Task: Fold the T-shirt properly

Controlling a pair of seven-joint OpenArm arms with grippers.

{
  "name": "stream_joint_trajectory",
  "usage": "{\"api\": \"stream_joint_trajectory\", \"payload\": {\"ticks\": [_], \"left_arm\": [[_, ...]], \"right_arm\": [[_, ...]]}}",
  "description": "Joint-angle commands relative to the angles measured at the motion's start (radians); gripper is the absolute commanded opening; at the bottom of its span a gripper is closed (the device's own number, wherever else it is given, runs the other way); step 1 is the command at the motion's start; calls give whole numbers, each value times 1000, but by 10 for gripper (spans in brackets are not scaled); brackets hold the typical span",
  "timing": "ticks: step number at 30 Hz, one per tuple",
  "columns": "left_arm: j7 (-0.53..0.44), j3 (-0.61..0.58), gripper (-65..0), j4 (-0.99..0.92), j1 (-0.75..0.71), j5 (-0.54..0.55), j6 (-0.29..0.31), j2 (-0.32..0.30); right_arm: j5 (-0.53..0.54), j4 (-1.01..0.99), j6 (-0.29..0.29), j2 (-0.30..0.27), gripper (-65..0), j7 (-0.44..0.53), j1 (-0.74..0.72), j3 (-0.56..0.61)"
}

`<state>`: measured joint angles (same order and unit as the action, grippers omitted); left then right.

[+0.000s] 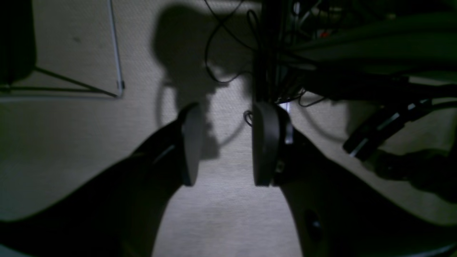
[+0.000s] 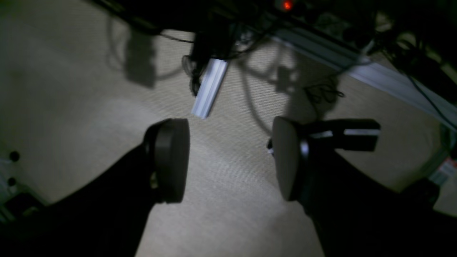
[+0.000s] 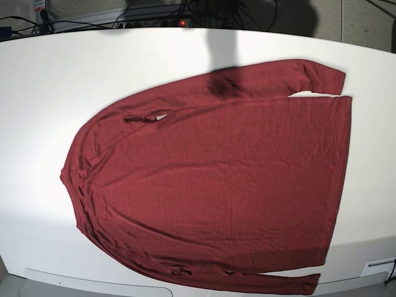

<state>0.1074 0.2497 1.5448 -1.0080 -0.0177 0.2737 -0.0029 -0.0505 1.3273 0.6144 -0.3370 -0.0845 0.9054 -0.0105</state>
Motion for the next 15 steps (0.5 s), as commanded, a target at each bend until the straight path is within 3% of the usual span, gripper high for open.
{"api": "stream_joint_trajectory", "payload": {"ticks": [1, 7, 15], "left_arm": [[-18, 4, -418, 43, -41, 4, 7, -3], [21, 4, -418, 232, -126, -1, 8, -3], [91, 4, -418, 497, -192, -47, 8, -3]], "right_arm": [[11, 45, 11, -12, -295, 4, 45, -3], [10, 274, 10, -30, -295, -40, 179, -3], [23, 575, 3, -95, -294, -142, 293, -4]]}}
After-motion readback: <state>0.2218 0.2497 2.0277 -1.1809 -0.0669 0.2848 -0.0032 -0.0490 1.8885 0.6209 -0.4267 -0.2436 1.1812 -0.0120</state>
